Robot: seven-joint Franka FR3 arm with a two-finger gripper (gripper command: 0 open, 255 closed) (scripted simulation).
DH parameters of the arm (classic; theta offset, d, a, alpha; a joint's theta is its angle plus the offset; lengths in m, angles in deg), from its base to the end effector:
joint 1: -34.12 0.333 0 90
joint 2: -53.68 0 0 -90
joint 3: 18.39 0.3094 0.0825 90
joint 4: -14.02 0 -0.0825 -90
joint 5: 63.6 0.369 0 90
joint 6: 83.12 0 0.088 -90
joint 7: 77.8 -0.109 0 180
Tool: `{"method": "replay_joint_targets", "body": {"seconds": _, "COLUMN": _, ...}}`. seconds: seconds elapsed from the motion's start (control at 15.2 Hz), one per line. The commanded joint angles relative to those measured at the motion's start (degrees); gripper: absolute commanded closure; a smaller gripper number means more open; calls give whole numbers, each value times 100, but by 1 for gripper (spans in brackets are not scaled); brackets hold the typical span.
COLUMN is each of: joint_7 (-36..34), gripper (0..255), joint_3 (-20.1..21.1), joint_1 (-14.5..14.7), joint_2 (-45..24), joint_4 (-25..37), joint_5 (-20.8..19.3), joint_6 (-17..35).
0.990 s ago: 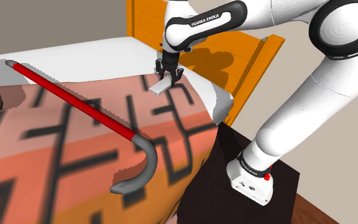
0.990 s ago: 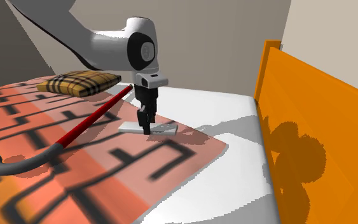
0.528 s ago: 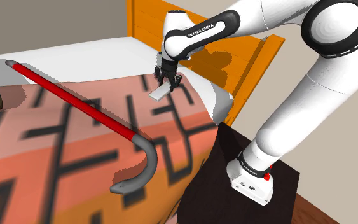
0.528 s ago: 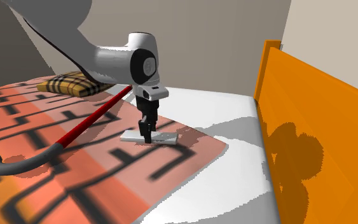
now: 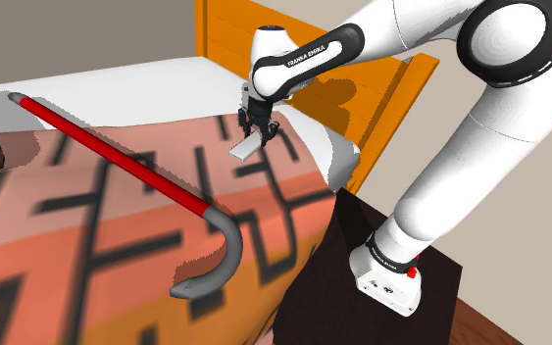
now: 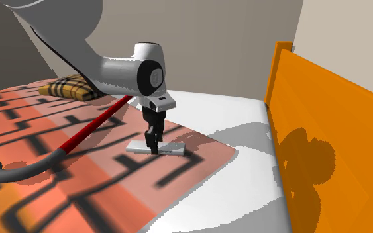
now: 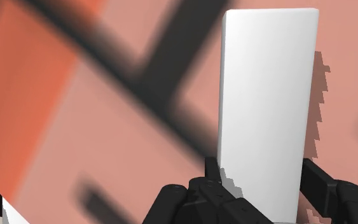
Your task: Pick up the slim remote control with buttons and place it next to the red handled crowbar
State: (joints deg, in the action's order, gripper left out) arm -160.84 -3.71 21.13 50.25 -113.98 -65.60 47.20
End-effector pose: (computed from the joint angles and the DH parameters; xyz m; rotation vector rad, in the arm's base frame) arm 0.5178 0.0140 0.3449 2.3903 -2.0078 -0.0081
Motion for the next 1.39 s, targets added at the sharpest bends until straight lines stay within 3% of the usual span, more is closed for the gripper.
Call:
{"method": "replay_joint_targets", "body": {"seconds": 0.0, "joint_7": 0, "gripper": 255, "joint_3": 0, "joint_1": 0, "joint_2": 0, "joint_4": 0, "joint_5": 0, "joint_6": 3}}
{"method": "replay_joint_targets", "body": {"seconds": 0.13, "joint_7": 0, "gripper": 255, "joint_3": 0, "joint_1": 0, "joint_2": 0, "joint_4": 0, "joint_5": 0, "joint_6": 3}}
{"method": "replay_joint_targets", "body": {"seconds": 0.2, "joint_7": 0, "gripper": 0, "joint_3": 0, "joint_1": 0, "joint_2": 0, "joint_4": 0, "joint_5": 0, "joint_6": 3}}
{"method": "replay_joint_targets", "body": {"seconds": 0.53, "joint_7": 0, "gripper": 0, "joint_3": 0, "joint_1": 0, "joint_2": -1, "joint_4": 0, "joint_5": -1, "joint_6": 4}}
{"method": "replay_joint_targets", "body": {"seconds": 0.79, "joint_7": 96, "gripper": 0, "joint_3": 5, "joint_1": -8, "joint_2": 384, "joint_4": 343, "joint_5": 134, "joint_6": -710}}
{"method": "replay_joint_targets", "body": {"seconds": 1.32, "joint_7": 96, "gripper": 0, "joint_3": 4, "joint_1": -8, "joint_2": 384, "joint_4": 343, "joint_5": 134, "joint_6": -710}}
